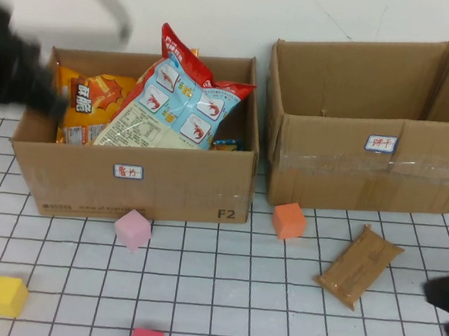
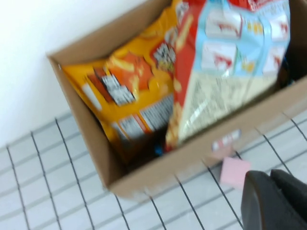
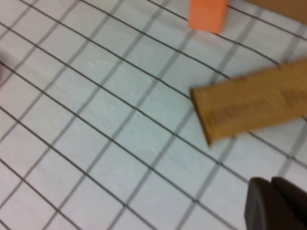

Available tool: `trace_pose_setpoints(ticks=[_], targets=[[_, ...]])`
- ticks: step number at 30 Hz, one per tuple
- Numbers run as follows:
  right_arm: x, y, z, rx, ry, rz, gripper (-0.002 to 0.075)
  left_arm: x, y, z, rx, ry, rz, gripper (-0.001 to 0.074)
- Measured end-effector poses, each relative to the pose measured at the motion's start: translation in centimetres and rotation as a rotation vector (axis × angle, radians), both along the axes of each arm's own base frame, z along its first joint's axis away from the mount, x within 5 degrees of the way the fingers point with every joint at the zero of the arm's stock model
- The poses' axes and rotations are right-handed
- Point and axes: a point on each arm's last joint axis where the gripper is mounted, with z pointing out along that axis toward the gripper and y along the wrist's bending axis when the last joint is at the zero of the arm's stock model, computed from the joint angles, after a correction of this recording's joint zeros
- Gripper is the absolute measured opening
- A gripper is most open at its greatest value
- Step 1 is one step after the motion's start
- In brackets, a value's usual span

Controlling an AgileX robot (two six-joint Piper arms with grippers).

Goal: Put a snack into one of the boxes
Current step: Pick up the biscuit

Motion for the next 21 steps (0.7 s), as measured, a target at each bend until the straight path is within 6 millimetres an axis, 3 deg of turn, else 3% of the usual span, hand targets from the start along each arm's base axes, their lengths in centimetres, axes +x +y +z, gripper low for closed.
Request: trace_pose_setpoints(ticks=[5,11,17,21], targets=[[2.3,2.7,-0.3,-0.024,-0.005,0.06,0.0,-3.9,1.3,-4.4,-0.019,-0.037,0.012,-0.0001],[4.5,5.2,-2.3,-0.058,0.086,0.073,0.0,-7.2,2.5,-8.3,-0.006,-0.03,0.016,-0.0001],[5.5,6.1,-3.6,-0.187,0.15,0.216,0.0,-9.3,3.2,-9.5,-0.02,-0.04,0.026,-0.0001],[5.7,5.6,-3.3,-0.222,0.234,0.162,0.0024,-9.8,3.4,-9.5,-0.021,-0.048,0.026,-0.0001]])
